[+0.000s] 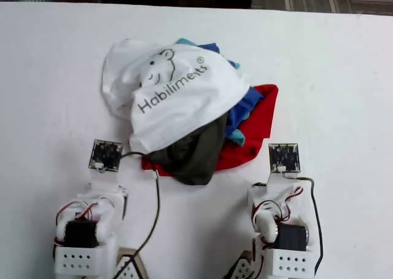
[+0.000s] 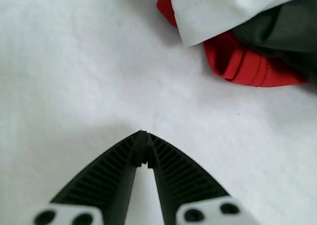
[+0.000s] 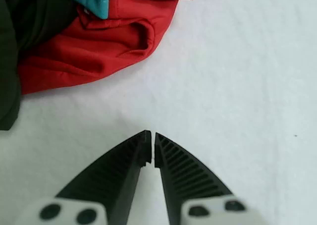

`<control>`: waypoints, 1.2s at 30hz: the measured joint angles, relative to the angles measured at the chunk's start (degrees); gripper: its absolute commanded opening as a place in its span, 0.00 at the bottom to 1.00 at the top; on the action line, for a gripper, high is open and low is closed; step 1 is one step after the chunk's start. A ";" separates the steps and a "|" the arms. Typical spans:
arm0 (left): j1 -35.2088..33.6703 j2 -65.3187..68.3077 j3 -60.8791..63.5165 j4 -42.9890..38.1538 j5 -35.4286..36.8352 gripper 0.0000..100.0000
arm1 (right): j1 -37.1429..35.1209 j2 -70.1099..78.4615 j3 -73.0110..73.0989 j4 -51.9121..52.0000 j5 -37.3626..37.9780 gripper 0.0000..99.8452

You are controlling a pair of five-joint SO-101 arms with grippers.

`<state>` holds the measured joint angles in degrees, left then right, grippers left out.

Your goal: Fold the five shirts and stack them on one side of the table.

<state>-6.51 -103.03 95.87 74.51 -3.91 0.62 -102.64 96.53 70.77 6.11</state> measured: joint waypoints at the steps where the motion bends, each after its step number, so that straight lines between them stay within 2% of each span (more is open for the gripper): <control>1: 0.00 0.00 0.00 0.00 0.00 0.03 | 0.00 0.00 0.00 0.00 0.00 0.02; 26: 0.00 0.00 0.00 -0.88 0.00 0.03 | 0.00 0.00 0.00 0.00 0.00 0.02; 28: 0.09 0.00 0.00 -4.84 0.00 0.03 | 0.00 0.00 0.00 0.00 0.00 0.02; 31: 0.35 0.00 0.09 -17.14 0.00 0.03 | 0.00 0.00 0.00 0.00 0.00 0.02; 34: -2.55 0.00 0.09 -30.77 0.00 0.03 | 0.00 0.00 0.00 0.00 0.00 0.02; 36: -5.19 0.00 0.09 -37.10 0.00 0.03 | 0.00 0.00 0.00 0.00 0.00 0.02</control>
<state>-11.69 -103.03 95.96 37.41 -3.91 0.62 -102.64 96.53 70.77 6.11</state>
